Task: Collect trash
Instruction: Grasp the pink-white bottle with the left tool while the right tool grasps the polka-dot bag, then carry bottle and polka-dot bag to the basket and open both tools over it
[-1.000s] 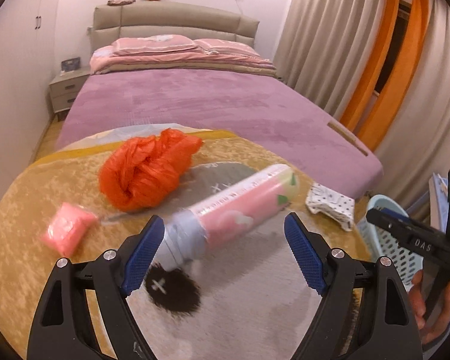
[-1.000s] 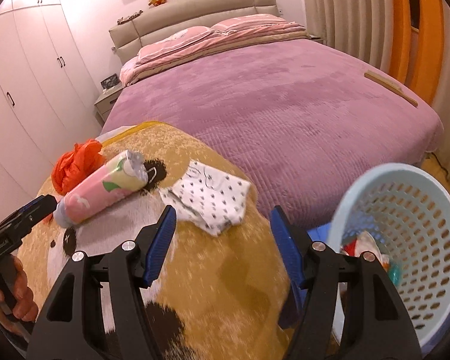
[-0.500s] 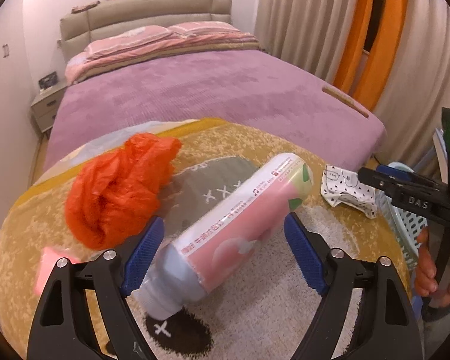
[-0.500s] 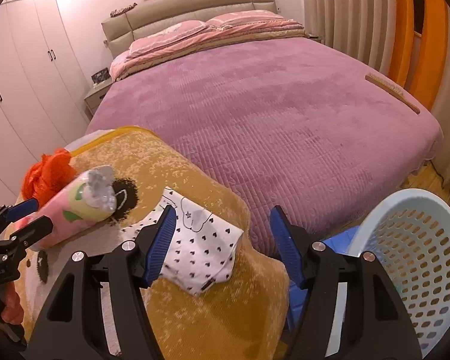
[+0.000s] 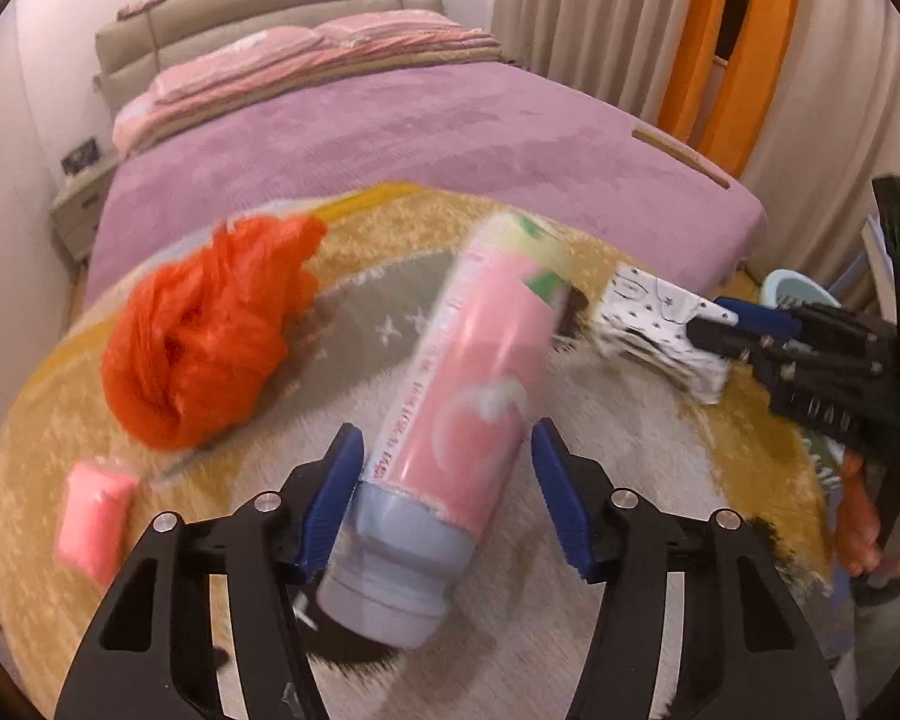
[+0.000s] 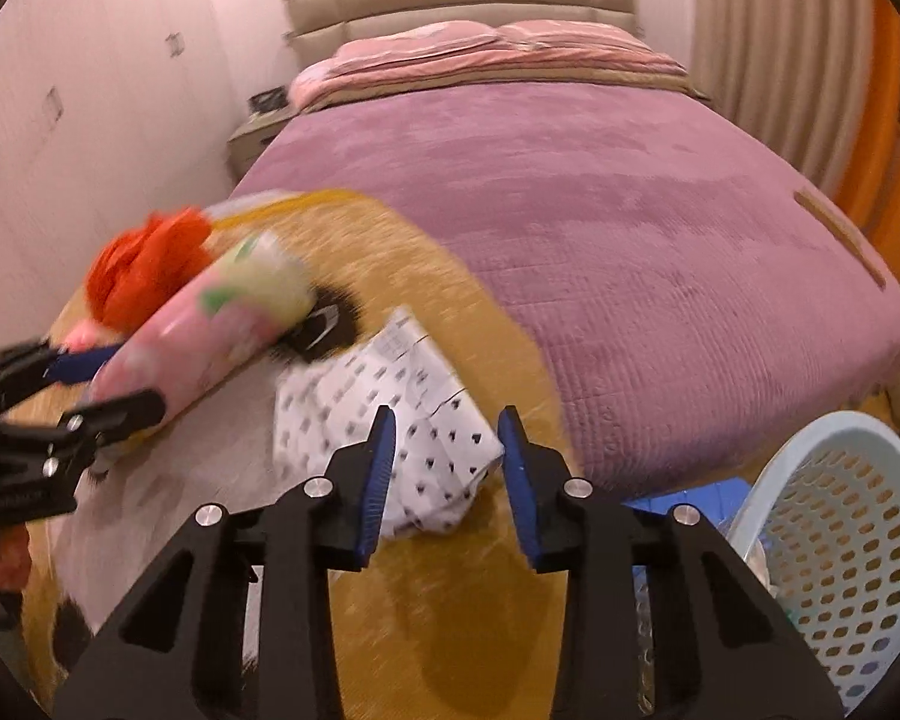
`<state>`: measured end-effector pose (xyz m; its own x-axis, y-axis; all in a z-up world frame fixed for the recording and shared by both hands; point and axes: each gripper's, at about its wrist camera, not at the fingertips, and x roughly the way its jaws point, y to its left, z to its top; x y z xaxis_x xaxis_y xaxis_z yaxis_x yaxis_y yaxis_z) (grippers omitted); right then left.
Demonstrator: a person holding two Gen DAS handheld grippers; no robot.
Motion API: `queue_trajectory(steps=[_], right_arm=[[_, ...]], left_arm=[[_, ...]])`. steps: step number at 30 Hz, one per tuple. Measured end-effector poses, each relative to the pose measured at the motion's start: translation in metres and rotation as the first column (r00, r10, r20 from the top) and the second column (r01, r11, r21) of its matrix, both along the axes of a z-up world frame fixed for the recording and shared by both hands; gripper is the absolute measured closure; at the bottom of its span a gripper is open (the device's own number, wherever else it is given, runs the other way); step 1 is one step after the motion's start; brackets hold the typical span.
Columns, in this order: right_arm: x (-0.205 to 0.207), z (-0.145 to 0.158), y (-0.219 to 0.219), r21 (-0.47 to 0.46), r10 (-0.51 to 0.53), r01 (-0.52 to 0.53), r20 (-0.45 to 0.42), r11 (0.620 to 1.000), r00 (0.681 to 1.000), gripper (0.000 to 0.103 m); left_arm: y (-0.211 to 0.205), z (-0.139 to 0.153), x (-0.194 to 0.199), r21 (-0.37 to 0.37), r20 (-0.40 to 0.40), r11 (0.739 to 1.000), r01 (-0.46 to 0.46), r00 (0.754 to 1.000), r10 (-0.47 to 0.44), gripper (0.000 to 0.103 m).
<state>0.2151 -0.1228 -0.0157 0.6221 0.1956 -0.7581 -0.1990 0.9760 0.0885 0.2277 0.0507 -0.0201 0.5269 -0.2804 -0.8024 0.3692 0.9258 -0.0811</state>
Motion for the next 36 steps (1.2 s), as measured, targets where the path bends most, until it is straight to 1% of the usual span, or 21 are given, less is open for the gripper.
queue_trajectory(steps=[2,7,12,14,15,16,18,19,20,23,28,32,36], right_arm=[[-0.006,0.0,0.007,-0.001,0.025,-0.025,0.001,1.0,1.0,0.071],[-0.002,-0.008,0.013,0.061,0.039,-0.036,-0.045,0.997,0.998,0.071],[0.002,-0.007,0.02,0.058,0.044,-0.041,-0.052,0.998,0.998,0.071],[-0.001,-0.007,0.027,0.022,0.054,-0.053,-0.045,0.998,0.998,0.071],[-0.003,-0.006,0.029,0.01,0.058,-0.057,-0.039,0.998,0.998,0.076],[-0.005,-0.006,0.031,0.006,0.065,-0.064,-0.036,0.998,0.997,0.08],[-0.008,-0.004,0.033,0.0,0.069,-0.069,-0.027,0.998,0.997,0.091],[-0.01,-0.003,0.032,0.001,0.067,-0.067,-0.023,0.998,0.998,0.094],[-0.011,-0.002,0.031,0.006,0.063,-0.063,-0.021,0.998,0.998,0.098],[-0.02,0.008,0.021,0.038,0.046,-0.045,-0.004,0.998,0.999,0.1],[-0.036,0.022,0.003,0.065,0.004,-0.006,0.028,0.998,1.0,0.1],[-0.055,0.039,-0.02,0.082,-0.05,0.045,0.069,0.996,0.996,0.1],[-0.072,0.05,-0.044,0.107,-0.103,0.092,0.096,0.99,0.99,0.1]], left_arm=[[0.002,-0.002,-0.004,-0.031,-0.018,1.0,0.003,1.0,-0.004,0.047],[0.002,-0.007,0.002,-0.027,-0.033,0.999,-0.031,0.999,0.031,0.047],[-0.004,-0.012,0.011,-0.04,-0.046,0.997,-0.062,0.997,0.06,0.047],[-0.008,-0.013,0.013,-0.026,-0.044,0.997,-0.072,0.997,0.071,0.047],[-0.01,-0.014,0.013,-0.016,-0.042,0.997,-0.077,0.996,0.076,0.048],[-0.011,-0.015,0.014,-0.006,-0.041,0.997,-0.08,0.996,0.079,0.053],[-0.012,-0.015,0.014,-0.007,-0.041,0.997,-0.08,0.996,0.079,0.055],[-0.013,-0.015,0.013,-0.009,-0.039,0.997,-0.083,0.996,0.083,0.055],[-0.013,-0.014,0.011,-0.011,-0.033,0.996,-0.087,0.996,0.086,0.055],[-0.018,-0.008,0.001,-0.025,-0.007,0.997,-0.074,0.997,0.074,0.056],[-0.029,0.008,-0.017,-0.064,0.043,0.997,-0.047,0.998,0.05,0.058],[-0.048,0.026,-0.032,-0.098,0.088,0.995,-0.003,0.996,0.012,0.058],[-0.07,0.038,-0.042,-0.128,0.102,0.991,0.037,0.994,-0.023,0.058]])
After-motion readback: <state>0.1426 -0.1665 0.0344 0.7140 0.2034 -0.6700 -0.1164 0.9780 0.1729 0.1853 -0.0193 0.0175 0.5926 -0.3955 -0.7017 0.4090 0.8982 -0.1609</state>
